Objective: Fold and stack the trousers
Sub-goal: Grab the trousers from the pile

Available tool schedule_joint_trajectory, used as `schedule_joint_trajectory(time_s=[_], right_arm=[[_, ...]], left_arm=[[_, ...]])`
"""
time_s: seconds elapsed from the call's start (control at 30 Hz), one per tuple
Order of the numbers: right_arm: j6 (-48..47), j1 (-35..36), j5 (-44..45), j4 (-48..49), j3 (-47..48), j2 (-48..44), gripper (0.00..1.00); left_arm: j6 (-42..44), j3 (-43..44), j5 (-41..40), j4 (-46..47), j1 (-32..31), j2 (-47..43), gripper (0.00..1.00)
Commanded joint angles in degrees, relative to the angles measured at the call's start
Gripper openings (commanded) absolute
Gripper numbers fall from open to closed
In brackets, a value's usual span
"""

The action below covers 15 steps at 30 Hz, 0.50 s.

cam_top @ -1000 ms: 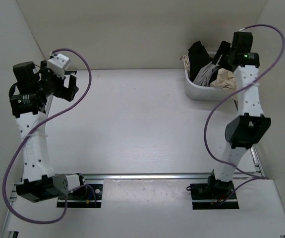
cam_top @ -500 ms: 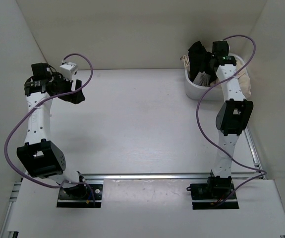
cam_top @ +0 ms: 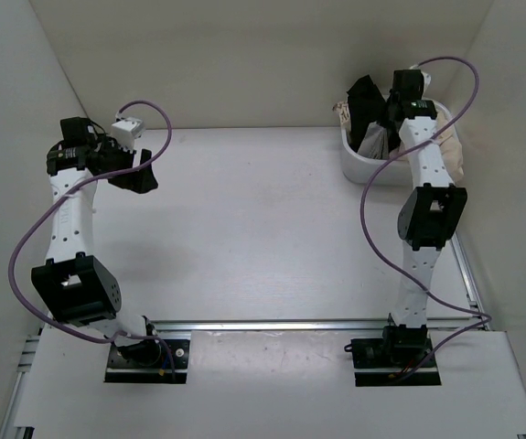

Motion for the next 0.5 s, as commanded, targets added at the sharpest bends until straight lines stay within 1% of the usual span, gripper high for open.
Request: schedule_joint_trajectory(time_s=[0.0,0.03,0.07,0.17,0.2,0.27,0.3,0.37,0.47], right_arm=[[-0.57,0.39,4.02,10.34,6.55,-12.01,0.00],[-1.45,0.39,4.55,13.15,6.55,-15.51,0.00],[-1.46,0.39,4.55,19.88,7.07,-17.28,0.00],[-1.46,0.91,1.92,29.50,10.06,-22.56,0.00],[-1.98,1.79,0.70,35.10,10.68,-24.84,0.00],[-2.51,2.32,-0.97,40.31,9.81,-27.48,0.00],[-2.51,3.02,-2.38,44.43,9.20,-28.63,0.00],[-1.81,3.90,-5.62,47.27,8.67,-31.62,0.00],[-2.60,5.57,-7.57,52.02,8.66,-34.17,0.00]], left_arm=[[0.32,1.68,2.09,-0.86,-0.05,-0.31,0.92],[0.32,2.29,2.09,-0.86,-0.05,-0.31,0.92],[0.32,2.29,2.62,-0.86,-0.05,-0.31,0.91],[0.32,2.82,3.14,-0.86,-0.05,-0.84,0.91],[0.32,2.82,3.15,-0.86,-0.05,-1.54,0.91],[0.32,2.82,3.15,-0.86,-0.05,-2.50,0.91],[0.32,2.21,3.15,-0.86,-0.05,-3.55,0.91],[0.32,1.59,2.63,-0.86,-0.05,-4.79,0.91],[0.32,0.27,2.62,-0.86,-0.05,-7.08,0.91]])
